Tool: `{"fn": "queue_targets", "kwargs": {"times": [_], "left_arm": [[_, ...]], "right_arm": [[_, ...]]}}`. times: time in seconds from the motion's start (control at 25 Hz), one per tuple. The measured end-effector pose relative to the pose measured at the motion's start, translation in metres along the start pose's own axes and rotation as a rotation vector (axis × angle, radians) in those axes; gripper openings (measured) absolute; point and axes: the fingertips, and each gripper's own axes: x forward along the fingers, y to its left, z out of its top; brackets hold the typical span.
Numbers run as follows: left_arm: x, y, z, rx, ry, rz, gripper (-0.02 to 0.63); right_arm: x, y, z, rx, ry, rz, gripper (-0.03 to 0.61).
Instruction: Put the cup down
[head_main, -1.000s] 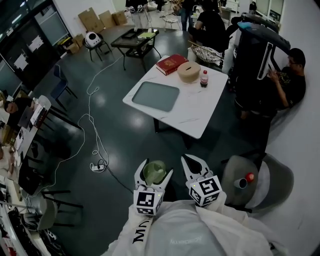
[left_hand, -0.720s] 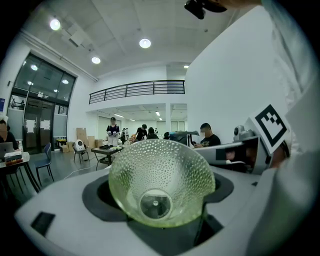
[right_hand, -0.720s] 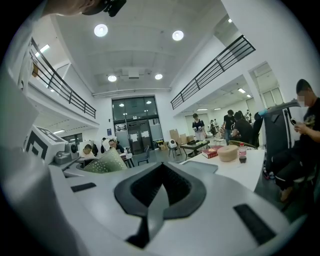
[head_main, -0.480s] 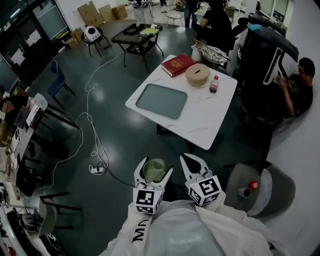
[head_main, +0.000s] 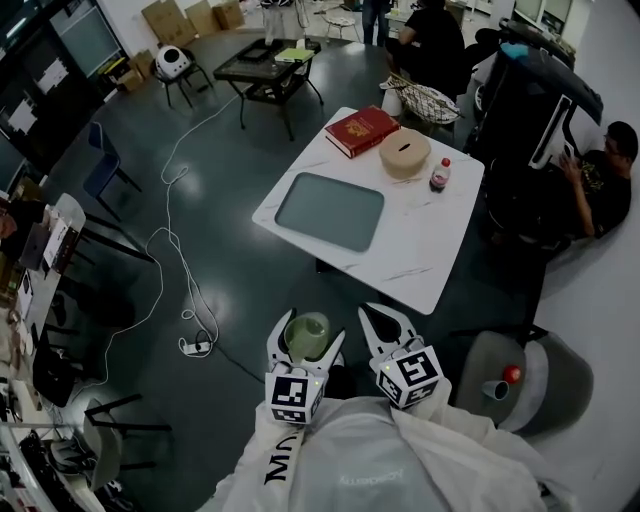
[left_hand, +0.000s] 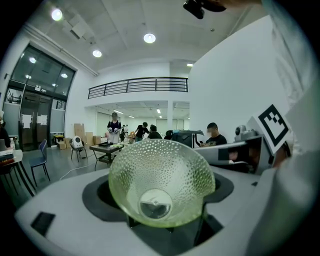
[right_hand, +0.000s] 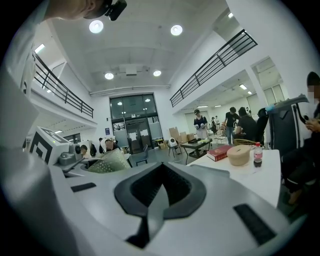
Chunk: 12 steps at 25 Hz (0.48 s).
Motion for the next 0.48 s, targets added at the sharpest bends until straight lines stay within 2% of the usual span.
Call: {"fn": "queue_targets", "kwargs": {"times": [0.48], "left_arm": [[0.039, 0.067, 0.011, 0.005, -0.004, -0.041, 0.422]], "right_arm": [[0.076, -0.003, 0.009, 0.009, 0.023, -0.026, 0.005]]}}
